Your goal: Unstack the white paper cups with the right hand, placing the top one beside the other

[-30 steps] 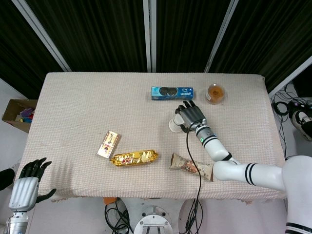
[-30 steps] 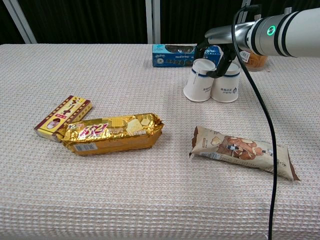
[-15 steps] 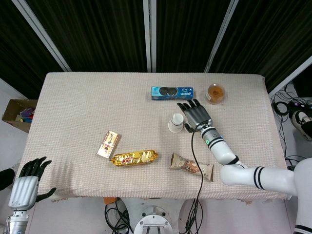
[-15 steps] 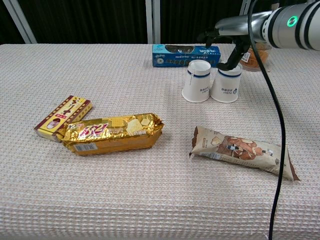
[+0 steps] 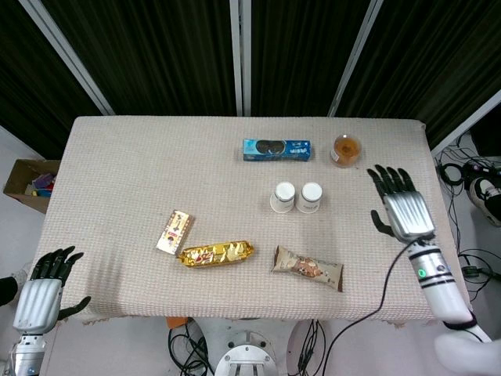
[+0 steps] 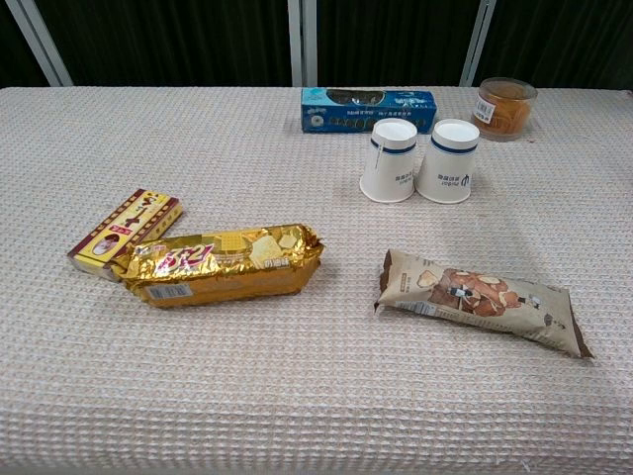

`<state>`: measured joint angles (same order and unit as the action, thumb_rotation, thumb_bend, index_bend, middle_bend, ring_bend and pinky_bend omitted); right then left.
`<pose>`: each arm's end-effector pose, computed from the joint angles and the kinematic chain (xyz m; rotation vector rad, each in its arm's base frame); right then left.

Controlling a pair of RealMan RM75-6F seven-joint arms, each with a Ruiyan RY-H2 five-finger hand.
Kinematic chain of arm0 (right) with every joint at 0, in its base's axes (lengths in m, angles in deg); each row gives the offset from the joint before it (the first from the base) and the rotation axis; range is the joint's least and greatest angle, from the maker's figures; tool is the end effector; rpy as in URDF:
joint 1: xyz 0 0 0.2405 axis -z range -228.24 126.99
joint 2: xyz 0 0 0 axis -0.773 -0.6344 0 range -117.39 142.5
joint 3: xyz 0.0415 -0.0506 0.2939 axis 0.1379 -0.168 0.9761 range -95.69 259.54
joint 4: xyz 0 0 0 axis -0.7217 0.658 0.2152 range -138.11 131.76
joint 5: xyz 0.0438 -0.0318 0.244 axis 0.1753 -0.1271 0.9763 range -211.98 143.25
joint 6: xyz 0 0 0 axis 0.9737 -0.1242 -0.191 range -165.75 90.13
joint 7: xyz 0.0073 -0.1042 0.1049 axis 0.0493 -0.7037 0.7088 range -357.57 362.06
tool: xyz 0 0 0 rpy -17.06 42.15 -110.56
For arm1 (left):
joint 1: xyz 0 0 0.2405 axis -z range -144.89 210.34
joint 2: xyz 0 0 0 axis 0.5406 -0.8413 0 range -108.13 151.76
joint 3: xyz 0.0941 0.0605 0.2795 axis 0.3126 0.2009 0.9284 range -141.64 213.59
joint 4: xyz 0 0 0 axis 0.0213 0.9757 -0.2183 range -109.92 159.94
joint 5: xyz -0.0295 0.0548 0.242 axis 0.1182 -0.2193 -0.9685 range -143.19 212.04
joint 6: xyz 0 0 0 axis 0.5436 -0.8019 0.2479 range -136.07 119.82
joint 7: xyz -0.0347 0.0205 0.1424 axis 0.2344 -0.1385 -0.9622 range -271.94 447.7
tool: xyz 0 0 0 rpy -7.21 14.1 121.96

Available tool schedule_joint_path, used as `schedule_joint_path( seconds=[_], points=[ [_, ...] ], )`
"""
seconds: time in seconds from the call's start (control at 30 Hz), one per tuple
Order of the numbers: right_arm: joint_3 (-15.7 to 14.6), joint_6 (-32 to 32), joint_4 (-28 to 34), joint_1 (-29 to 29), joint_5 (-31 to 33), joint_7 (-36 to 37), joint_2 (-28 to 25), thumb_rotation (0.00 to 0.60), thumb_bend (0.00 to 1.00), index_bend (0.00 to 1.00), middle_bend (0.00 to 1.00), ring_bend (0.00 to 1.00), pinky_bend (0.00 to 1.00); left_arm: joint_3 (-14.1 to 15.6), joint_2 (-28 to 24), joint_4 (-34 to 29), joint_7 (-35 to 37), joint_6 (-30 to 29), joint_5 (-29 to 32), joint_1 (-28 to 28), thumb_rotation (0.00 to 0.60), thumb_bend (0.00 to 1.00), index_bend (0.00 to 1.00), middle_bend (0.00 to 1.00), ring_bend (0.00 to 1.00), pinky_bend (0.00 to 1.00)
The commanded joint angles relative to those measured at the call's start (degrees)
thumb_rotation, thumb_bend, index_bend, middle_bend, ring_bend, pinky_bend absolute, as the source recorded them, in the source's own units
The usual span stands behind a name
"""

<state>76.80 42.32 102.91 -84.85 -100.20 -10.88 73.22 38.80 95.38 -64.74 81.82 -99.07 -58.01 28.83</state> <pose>-0.2612 -0.3076 0.1244 1.5798 -0.8561 0.8758 -0.3642 0.1110 0.0802 -1.3862 -0.9611 -0.8711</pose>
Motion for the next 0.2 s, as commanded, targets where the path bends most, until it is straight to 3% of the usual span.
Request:
schedule_joint_path(
  seconds=[0.03, 0.2],
  points=[
    [-6.3, 12.1, -6.4, 13.3, -11.5, 12.1, 0.2, 0.600, 0.39, 0.00, 0.00, 0.00, 0.00, -0.2, -0.4, -0.8, -0.7, -0.4, -0.6, 0.3, 0.600, 0.13, 0.19, 0.10, 0.09, 0.13],
    [-7.7, 17.7, -14.4, 21.0, -16.4, 19.2, 3.1, 0.600, 0.39, 0.00, 0.00, 0.00, 0.00, -0.2, -1.2, -2.4, -2.4, -1.0, -1.5, 0.3, 0.600, 0.13, 0.19, 0.10, 0.09, 0.12]
  ],
)
